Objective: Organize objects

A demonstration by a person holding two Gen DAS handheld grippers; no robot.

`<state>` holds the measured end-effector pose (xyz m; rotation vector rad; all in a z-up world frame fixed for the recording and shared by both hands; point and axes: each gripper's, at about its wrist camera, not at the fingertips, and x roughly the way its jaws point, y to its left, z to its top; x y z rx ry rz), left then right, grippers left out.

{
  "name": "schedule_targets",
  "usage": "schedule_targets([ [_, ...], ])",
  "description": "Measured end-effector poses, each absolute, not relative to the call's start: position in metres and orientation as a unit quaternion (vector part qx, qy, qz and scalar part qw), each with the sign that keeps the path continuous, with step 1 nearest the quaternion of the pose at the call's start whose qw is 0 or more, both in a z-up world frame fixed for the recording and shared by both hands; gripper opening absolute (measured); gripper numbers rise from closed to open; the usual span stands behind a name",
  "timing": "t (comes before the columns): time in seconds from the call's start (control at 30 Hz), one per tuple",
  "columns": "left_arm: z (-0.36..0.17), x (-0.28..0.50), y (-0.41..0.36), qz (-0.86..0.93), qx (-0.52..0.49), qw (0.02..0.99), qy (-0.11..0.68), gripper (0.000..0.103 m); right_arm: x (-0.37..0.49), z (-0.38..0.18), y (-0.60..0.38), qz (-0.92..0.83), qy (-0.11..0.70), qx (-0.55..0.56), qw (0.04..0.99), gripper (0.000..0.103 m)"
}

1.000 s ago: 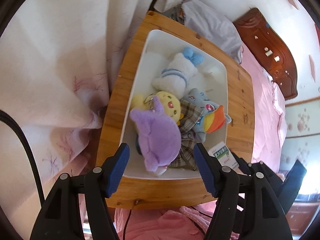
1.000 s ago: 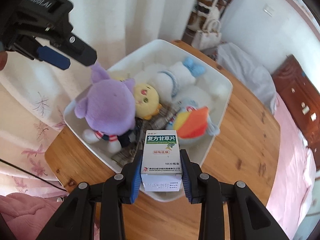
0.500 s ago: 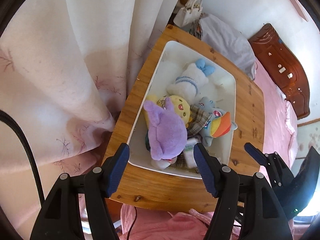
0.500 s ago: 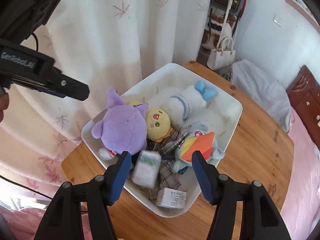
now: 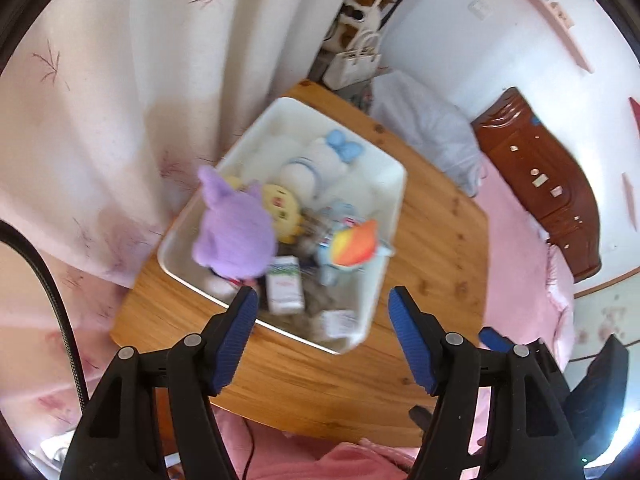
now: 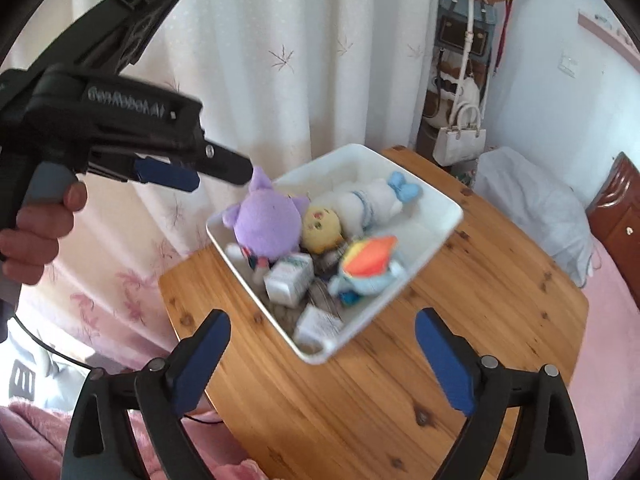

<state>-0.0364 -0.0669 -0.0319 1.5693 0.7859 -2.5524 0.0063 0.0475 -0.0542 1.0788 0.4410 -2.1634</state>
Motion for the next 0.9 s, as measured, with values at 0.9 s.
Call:
schedule_targets([
  [0.9,0.018,-0.060,0.061,-0.876,0.477,-0.014,0.073,0.084,0.008,0.020,0.189,-0.892,-0.048,0.428,0.138,0.103],
])
